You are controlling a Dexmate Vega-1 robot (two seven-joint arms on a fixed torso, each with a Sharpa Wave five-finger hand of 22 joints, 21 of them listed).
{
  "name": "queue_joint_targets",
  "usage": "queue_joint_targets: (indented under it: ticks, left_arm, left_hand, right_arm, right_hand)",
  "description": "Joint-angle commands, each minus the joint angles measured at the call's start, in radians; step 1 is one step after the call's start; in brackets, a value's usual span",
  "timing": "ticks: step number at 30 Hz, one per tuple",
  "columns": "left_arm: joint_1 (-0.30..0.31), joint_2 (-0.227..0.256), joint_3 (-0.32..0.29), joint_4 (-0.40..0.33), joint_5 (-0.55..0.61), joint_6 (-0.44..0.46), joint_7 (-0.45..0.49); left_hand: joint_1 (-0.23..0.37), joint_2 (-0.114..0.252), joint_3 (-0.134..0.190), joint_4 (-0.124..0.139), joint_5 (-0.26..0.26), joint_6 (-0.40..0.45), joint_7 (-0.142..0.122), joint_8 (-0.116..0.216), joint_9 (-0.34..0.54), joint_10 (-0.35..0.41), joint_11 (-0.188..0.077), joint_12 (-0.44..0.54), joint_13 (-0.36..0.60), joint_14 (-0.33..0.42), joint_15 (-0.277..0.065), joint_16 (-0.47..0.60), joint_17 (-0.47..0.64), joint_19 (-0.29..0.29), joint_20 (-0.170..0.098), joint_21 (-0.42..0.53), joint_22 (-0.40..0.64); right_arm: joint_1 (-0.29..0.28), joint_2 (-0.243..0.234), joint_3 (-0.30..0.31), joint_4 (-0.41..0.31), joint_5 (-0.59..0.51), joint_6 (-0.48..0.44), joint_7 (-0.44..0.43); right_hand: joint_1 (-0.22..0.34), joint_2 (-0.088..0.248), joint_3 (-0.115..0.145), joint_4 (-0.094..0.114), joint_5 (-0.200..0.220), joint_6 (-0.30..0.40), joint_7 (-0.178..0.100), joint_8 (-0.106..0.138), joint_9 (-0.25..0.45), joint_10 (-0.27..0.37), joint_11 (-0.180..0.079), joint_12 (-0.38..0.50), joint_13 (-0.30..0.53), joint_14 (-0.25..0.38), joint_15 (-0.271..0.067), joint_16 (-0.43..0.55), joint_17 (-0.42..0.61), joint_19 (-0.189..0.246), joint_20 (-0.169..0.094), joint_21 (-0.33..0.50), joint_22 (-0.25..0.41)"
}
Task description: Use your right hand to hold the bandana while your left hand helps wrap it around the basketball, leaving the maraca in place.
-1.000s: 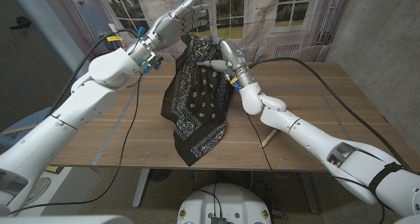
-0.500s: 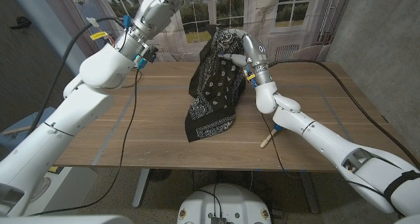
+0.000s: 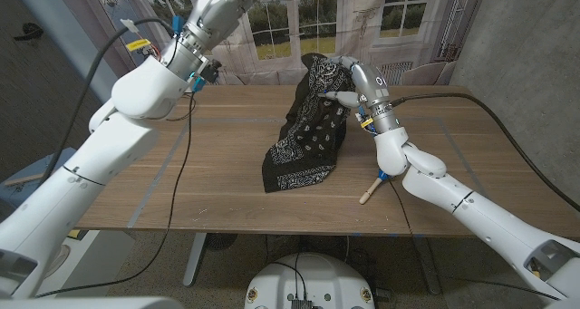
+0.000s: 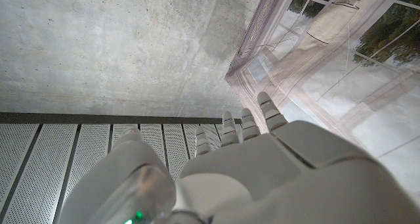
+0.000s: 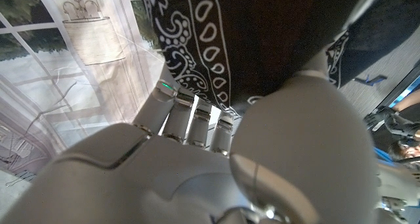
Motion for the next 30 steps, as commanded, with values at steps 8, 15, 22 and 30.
queue_joint_targets:
  ticks: [8,15,22,30]
  left_arm:
    - [-0.098,-0.025,0.074,0.077,-0.030,0.011,-0.060]
    - [-0.110,-0.025,0.083,0.091,-0.042,0.016,-0.069]
    - [-0.125,-0.018,0.091,0.100,-0.065,0.041,-0.083]
    - [-0.143,-0.024,0.110,0.127,-0.099,0.064,-0.100]
  left_hand:
    - [0.009,0.001,0.002,-0.011,0.006,-0.003,-0.001,-0.006,0.002,-0.010,0.007,-0.005,0.002,-0.008,0.008,-0.007,0.002,-0.001,0.004,0.003,-0.001]
    - [0.009,0.001,0.002,-0.012,0.006,-0.004,-0.001,-0.008,0.002,-0.014,0.010,-0.007,0.002,-0.010,0.008,-0.008,0.002,-0.001,0.004,0.002,-0.001]
    - [0.009,0.002,0.002,-0.013,0.005,-0.005,-0.001,-0.009,0.002,-0.015,0.010,-0.008,0.002,-0.010,0.009,-0.009,0.002,-0.002,0.005,0.001,-0.002]
    - [0.008,0.001,0.001,-0.015,0.005,-0.011,-0.001,-0.012,0.002,-0.023,0.014,-0.012,0.002,-0.012,0.013,-0.011,0.002,-0.002,0.007,-0.001,-0.002]
  right_arm:
    - [-0.095,-0.172,0.034,-0.300,0.077,-0.149,0.558]
    - [0.065,-0.175,-0.058,-0.295,0.088,-0.221,0.936]
    - [0.198,-0.132,-0.164,-0.235,0.044,-0.247,1.167]
    - [0.329,-0.068,-0.279,-0.154,-0.031,-0.259,1.382]
  right_hand:
    - [0.299,0.319,0.280,-0.019,0.004,0.170,0.004,0.121,0.004,0.083,-0.077,-0.006,0.035,0.154,-0.225,-0.001,0.015,-0.081,-0.066,0.020,-0.007]
    - [0.297,0.324,0.286,-0.018,0.006,0.172,0.018,0.127,0.002,0.084,-0.065,-0.008,0.038,0.162,-0.228,-0.002,0.026,-0.084,-0.070,0.036,-0.016]
    - [0.306,0.324,0.294,-0.025,0.009,0.168,0.025,0.129,0.001,0.074,-0.059,-0.014,0.040,0.165,-0.233,-0.005,0.035,-0.096,-0.079,0.045,-0.023]
    - [0.312,0.313,0.301,-0.033,0.010,0.171,0.030,0.133,0.000,0.071,-0.057,-0.023,0.038,0.144,-0.235,-0.023,0.039,-0.132,-0.078,0.051,-0.031]
